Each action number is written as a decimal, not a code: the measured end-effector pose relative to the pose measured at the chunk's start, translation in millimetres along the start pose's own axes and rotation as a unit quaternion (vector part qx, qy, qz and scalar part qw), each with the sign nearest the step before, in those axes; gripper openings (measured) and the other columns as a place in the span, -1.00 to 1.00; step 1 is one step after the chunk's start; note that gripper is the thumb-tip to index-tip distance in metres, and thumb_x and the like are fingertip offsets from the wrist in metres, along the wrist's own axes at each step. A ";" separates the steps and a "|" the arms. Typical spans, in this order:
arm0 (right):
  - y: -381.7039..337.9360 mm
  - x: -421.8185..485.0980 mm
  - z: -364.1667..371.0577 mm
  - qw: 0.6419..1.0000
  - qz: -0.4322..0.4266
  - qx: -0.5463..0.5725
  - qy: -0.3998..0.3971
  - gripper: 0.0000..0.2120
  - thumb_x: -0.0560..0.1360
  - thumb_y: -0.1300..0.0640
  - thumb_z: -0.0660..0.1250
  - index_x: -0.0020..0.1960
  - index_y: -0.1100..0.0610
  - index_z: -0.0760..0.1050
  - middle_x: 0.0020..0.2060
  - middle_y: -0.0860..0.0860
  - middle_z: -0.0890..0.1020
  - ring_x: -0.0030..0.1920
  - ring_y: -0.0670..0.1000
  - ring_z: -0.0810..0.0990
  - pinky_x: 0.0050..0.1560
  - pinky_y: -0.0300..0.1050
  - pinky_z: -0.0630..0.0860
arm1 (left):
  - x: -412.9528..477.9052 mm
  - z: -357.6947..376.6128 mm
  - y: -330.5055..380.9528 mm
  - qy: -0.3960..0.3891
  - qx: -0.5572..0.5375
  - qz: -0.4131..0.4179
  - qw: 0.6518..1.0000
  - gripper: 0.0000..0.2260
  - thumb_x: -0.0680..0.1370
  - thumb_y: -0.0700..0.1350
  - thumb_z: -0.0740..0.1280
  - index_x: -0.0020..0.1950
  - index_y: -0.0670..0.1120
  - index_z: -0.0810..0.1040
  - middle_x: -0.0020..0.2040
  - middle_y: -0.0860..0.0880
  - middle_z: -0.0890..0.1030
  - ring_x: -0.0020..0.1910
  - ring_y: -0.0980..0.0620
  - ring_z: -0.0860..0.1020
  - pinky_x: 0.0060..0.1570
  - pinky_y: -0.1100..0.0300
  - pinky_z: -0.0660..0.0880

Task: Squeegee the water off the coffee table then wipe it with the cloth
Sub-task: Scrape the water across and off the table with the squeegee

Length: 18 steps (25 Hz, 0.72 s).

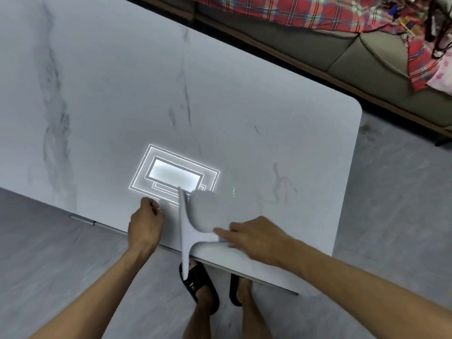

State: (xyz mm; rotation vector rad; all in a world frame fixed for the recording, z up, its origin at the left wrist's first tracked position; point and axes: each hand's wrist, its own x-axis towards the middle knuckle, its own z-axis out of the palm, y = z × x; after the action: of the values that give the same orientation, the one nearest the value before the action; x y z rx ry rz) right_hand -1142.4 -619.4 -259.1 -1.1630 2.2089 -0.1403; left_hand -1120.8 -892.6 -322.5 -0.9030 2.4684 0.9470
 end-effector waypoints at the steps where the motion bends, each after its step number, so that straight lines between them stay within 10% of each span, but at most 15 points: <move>1: -12.8 19.7 5.9 1.000 -0.025 -0.004 -0.010 -0.58 0.66 0.06 0.07 0.51 -0.01 0.17 0.01 0.10 0.54 -0.23 0.20 0.57 -0.34 -0.01 0.44 | -0.6 -3.3 -8.4 0.011 0.000 -0.010 1.000 -0.93 0.53 -0.19 0.24 -0.04 -0.05 0.38 -0.20 0.00 0.51 -0.25 -0.05 0.47 -0.33 0.13 0.31; 9: -4.6 54.7 22.4 0.999 0.030 -0.003 0.037 -0.47 0.58 0.25 0.17 0.49 -0.07 0.20 0.00 0.12 0.52 -0.26 0.20 0.55 -0.34 -0.06 0.32 | -13.0 15.3 -16.3 -0.072 0.018 -0.031 0.997 -0.90 0.49 -0.17 0.23 -0.04 -0.07 0.33 -0.17 -0.06 0.51 -0.27 -0.02 0.47 -0.42 0.15 0.28; 18: 79.1 -96.3 57.6 0.970 0.225 0.039 0.089 -0.59 0.64 -0.03 0.09 0.48 -0.18 0.21 -0.17 -0.03 0.51 -0.33 0.08 0.54 -0.33 -0.05 0.47 | -38.9 81.8 49.5 -0.231 0.053 -0.008 0.972 -0.87 0.43 -0.25 0.27 -0.13 -0.12 0.32 0.02 -0.22 0.43 -0.12 -0.11 0.43 -0.31 0.16 0.32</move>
State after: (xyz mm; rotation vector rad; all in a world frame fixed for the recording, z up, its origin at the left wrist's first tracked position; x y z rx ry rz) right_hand -1125.5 -486.2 -287.6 -0.6029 2.5406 -0.1418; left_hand -1118.0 -790.6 -337.8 -0.5849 2.0876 0.8913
